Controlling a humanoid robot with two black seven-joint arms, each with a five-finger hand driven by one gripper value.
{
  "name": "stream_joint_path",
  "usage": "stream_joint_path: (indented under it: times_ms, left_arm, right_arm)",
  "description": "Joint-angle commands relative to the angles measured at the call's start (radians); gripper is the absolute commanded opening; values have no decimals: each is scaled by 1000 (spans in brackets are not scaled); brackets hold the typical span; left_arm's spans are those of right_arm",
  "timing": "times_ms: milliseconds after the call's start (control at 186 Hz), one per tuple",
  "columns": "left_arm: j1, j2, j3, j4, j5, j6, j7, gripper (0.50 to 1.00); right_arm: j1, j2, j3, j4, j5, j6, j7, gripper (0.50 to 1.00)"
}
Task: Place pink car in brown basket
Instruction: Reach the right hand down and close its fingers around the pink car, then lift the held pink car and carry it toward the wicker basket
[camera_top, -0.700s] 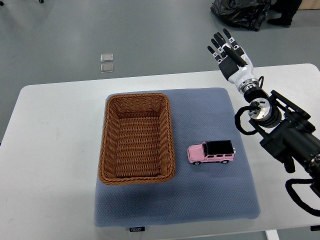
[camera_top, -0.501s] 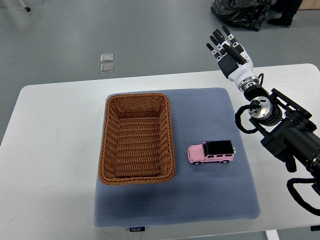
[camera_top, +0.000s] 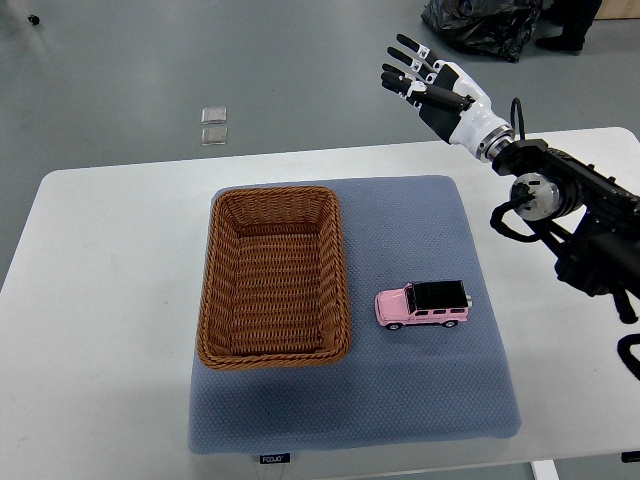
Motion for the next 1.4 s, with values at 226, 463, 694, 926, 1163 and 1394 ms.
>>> stream_joint_path:
  times_ms: [226, 463, 694, 926, 1163, 1394]
  left_arm:
    - [0, 0, 0, -2, 1, -5, 0, 1000]
    - [0, 0, 0, -2, 1, -5, 0, 1000]
    - [0, 0, 2, -3, 3, -5, 0, 1000]
    - [0, 0, 0, -2, 1, -5, 3, 1000]
    - [0, 0, 3, -3, 3, -6, 8, 1000]
    - [0, 0, 0, -2, 1, -5, 8, 1000]
  right_arm:
    - [161, -362, -482, 477, -390, 11, -16, 909]
    - [144, -550, -630, 710, -611, -49, -17, 905]
    - [73, -562, -657, 729, -666, -187, -34, 903]
    - [-23, -549, -656, 717, -734, -226, -34, 903]
    - [-40, -516, -654, 677, -740, -259, -34, 893]
    - [-63, -475, -653, 623, -801, -285, -36, 846]
